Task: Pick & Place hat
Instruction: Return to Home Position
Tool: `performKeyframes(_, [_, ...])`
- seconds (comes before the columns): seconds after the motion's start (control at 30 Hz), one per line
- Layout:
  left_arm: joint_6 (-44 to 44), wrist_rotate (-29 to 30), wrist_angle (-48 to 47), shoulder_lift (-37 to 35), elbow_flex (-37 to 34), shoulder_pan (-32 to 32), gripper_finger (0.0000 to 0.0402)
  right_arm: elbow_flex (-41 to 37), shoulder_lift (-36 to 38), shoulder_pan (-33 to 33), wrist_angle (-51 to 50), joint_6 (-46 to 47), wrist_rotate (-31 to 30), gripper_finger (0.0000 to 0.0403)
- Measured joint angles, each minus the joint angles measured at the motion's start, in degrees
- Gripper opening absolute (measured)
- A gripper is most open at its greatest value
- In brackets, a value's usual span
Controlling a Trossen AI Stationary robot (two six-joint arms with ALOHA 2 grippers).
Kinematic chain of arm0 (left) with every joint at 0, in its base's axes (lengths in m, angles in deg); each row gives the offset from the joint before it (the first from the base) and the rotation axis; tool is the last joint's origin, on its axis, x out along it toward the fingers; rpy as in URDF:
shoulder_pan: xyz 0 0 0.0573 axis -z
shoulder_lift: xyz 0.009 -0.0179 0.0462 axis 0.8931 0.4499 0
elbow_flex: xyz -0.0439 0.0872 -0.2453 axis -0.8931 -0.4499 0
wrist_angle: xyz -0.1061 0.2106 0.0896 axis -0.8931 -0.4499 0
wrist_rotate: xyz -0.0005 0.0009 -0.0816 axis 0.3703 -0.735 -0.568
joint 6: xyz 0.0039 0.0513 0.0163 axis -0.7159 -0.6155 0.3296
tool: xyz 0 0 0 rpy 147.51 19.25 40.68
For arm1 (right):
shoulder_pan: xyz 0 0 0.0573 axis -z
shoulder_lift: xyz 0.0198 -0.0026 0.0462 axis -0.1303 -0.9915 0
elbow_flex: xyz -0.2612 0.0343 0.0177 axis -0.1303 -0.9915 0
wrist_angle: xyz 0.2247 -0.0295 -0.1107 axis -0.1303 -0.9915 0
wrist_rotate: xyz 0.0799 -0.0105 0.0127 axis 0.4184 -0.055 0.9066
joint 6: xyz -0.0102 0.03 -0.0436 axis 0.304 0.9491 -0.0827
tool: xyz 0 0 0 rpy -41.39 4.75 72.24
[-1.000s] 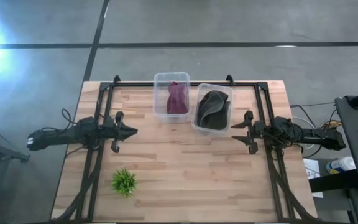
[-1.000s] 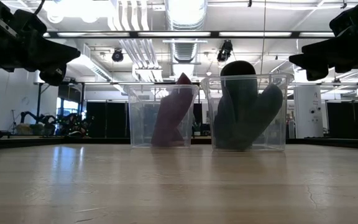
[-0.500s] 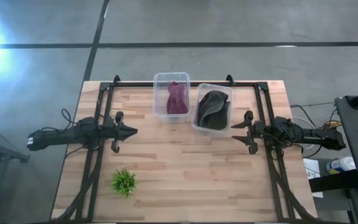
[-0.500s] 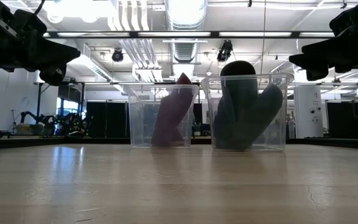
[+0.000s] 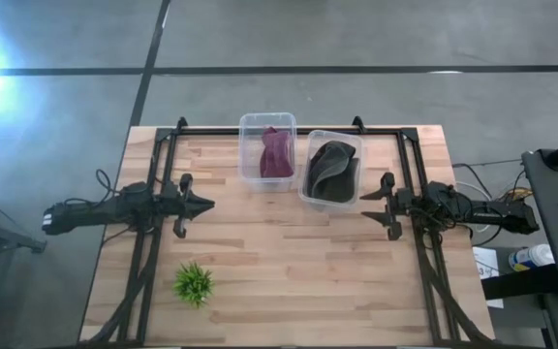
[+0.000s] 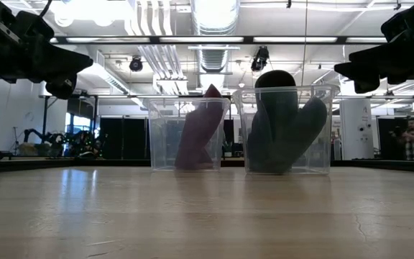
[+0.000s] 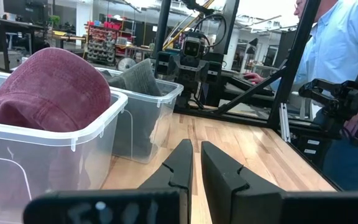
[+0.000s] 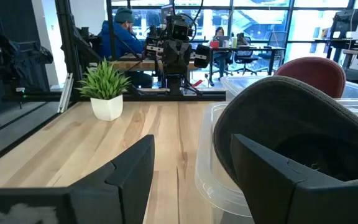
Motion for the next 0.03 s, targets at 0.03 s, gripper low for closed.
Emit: performKeyframes(0.03, [0.0,0.01,0.0,0.0,0.0,0.0,0.0028,0.01,0.0,0.0,0.0,0.0,0.0,0.021])
